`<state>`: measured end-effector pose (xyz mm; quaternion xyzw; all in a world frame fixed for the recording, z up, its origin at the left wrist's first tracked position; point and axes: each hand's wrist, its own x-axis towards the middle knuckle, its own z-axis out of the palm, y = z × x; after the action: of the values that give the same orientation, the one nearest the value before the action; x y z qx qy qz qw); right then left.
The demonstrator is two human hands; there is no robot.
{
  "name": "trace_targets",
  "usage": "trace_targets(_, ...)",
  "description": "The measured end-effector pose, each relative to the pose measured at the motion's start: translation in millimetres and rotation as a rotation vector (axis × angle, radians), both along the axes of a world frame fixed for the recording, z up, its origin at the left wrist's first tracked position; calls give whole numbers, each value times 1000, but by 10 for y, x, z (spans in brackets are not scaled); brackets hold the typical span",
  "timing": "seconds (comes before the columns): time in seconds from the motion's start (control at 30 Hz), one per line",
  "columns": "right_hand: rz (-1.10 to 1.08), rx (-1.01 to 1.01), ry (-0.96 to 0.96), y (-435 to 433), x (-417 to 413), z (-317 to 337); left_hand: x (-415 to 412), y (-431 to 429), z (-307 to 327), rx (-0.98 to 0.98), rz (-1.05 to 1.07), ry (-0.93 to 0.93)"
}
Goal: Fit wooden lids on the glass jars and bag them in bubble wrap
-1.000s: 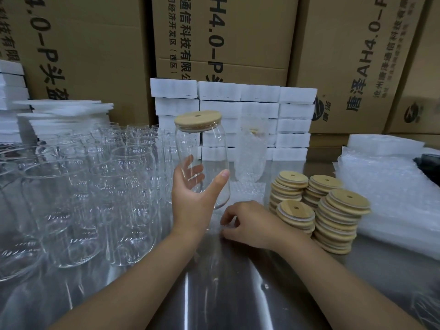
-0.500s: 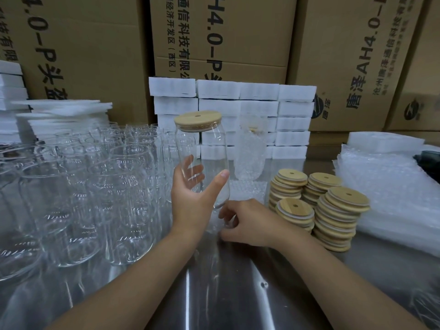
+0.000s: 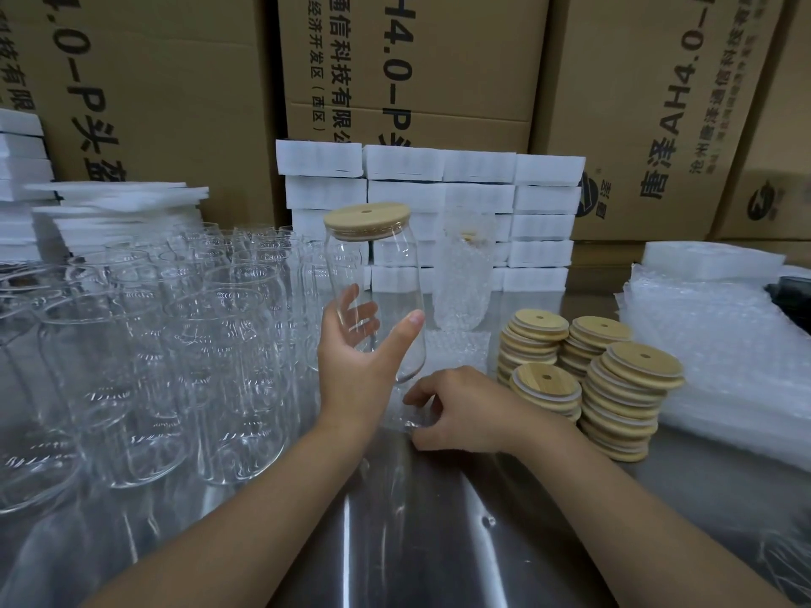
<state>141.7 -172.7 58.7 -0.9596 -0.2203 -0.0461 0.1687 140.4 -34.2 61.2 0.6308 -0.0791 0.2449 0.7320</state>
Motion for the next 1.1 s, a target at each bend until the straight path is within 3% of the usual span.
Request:
trace_targets(0.67, 46, -135, 73, 15, -21, 17, 1, -20, -34, 20, -6, 10)
trace_targets(1.1, -41, 77, -98, 93, -44, -59, 27, -13, -12, -44, 17, -16)
